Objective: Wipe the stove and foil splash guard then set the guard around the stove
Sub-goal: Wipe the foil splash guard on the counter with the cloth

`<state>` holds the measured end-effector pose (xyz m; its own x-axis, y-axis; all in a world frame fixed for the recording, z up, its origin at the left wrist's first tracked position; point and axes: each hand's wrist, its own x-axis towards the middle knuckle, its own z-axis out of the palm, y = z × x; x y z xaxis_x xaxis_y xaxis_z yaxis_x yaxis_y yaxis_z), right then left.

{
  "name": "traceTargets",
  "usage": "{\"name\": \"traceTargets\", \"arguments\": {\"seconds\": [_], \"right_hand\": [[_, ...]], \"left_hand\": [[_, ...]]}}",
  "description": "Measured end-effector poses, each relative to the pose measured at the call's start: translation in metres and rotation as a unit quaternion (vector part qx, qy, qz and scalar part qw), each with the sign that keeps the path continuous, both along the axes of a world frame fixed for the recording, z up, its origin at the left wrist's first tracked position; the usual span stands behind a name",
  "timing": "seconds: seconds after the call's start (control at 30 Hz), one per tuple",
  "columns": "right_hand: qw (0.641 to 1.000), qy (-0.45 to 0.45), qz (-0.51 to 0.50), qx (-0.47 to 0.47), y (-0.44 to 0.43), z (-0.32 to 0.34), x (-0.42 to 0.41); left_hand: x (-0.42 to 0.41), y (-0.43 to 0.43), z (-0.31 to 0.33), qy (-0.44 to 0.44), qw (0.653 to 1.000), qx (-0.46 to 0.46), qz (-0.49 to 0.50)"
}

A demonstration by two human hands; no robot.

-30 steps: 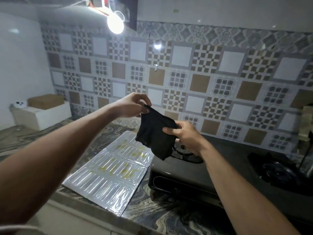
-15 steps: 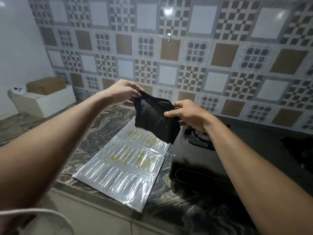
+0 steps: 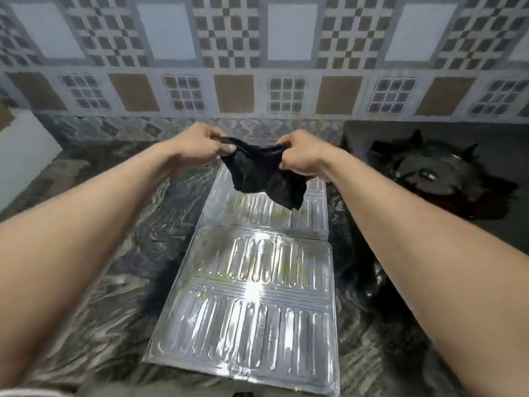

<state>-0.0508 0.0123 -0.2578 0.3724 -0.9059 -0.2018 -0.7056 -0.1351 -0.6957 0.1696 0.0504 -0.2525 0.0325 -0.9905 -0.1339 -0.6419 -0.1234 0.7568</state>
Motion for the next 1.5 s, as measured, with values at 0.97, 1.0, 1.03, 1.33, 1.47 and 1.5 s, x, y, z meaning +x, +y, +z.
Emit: {"name": "traceTargets", "arguments": {"seconds": [0.97,1.0,1.03,1.33,1.47,1.5], "right_hand": [[0.967,0.217,-0.13,-0.032,-0.085,-0.181,0.117],[0.963,0.237,-0.122,-0.029,-0.085,-0.188,0.122],[0.96,0.254,-0.112,-0.035,-0.086,-0.195,0.124],[0.968,0.169,-0.063,-0.177,-0.084,-0.211,0.118],[0.956,0.199,0.043,-0.213,-0.081,-0.213,0.126],[0.953,0.206,0.05,-0.215,-0.081,-0.214,0.127]], "left_hand": [[0.103,-0.143,-0.175,-0.439,0.852,0.028,-0.284],[0.105,-0.144,-0.18,-0.454,0.839,0.037,-0.297],[0.108,-0.145,-0.184,-0.458,0.834,0.045,-0.304],[0.114,-0.149,-0.199,-0.465,0.829,0.031,-0.308],[0.114,-0.152,-0.2,-0.469,0.827,0.03,-0.308],[0.114,-0.152,-0.2,-0.468,0.828,0.028,-0.308]]}}
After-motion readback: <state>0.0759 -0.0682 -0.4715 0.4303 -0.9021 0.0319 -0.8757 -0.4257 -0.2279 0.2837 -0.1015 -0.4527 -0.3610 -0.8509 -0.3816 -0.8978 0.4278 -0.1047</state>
